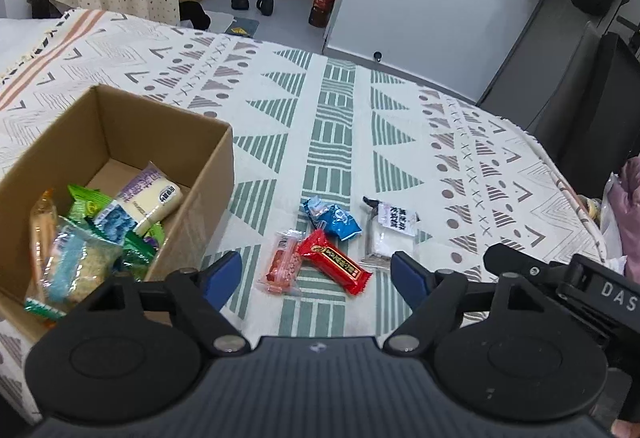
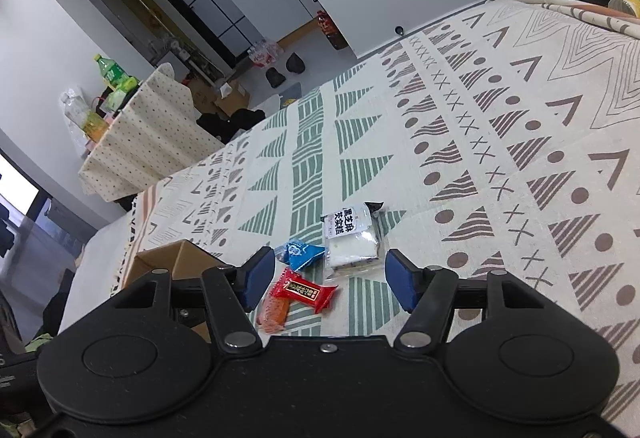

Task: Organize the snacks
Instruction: 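Withdraw both grippers from the box back toward the remaining snacks, then grasp the red-orange sausage pack with the left gripper while the right grasps the white packet, then carry the sausage pack and white packet over the cardboard box with both grippers, then open both grippers to drop the snacks into the box and withdraw, then move both grippers toward the red candy bar and blue candy on the cover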

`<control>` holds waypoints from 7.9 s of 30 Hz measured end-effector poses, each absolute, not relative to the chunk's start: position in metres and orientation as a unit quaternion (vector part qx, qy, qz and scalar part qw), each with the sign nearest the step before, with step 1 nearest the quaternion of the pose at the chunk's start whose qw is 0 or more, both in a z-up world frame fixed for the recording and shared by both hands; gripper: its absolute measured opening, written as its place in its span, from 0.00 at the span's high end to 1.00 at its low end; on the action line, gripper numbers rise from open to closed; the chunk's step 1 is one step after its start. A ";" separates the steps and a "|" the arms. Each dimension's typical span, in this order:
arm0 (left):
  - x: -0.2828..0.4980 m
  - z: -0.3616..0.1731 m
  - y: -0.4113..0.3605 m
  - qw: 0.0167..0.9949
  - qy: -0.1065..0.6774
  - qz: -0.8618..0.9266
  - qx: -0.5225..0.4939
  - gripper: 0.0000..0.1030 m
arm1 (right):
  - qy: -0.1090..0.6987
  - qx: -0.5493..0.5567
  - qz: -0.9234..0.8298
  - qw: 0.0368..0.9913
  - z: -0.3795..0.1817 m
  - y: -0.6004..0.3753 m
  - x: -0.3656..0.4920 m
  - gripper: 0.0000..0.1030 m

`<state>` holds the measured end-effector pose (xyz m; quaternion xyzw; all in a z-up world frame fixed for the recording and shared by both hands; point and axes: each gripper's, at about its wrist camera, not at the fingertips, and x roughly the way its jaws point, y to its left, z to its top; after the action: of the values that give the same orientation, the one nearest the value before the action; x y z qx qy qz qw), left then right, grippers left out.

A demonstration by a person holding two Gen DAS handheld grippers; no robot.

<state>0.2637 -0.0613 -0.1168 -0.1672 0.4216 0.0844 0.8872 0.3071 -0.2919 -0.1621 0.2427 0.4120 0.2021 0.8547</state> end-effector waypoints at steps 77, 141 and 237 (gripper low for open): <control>0.237 -0.080 -0.047 0.909 0.373 0.126 -0.136 0.83 | 0.355 0.200 0.255 0.877 -0.134 -0.240 0.305 0.56; 0.214 -0.084 0.125 0.886 0.362 0.153 -0.246 0.84 | 0.362 0.100 0.330 0.866 -0.117 -0.088 0.271 0.57; 0.317 -0.178 -0.069 0.858 0.469 0.091 -0.187 0.26 | 0.460 0.223 0.180 0.840 -0.189 -0.273 0.331 0.35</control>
<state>0.3170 -0.0689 -0.1784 -0.1870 0.4691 0.0908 0.8583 0.3309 -0.2734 -0.1895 0.2232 0.4597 0.1802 0.8404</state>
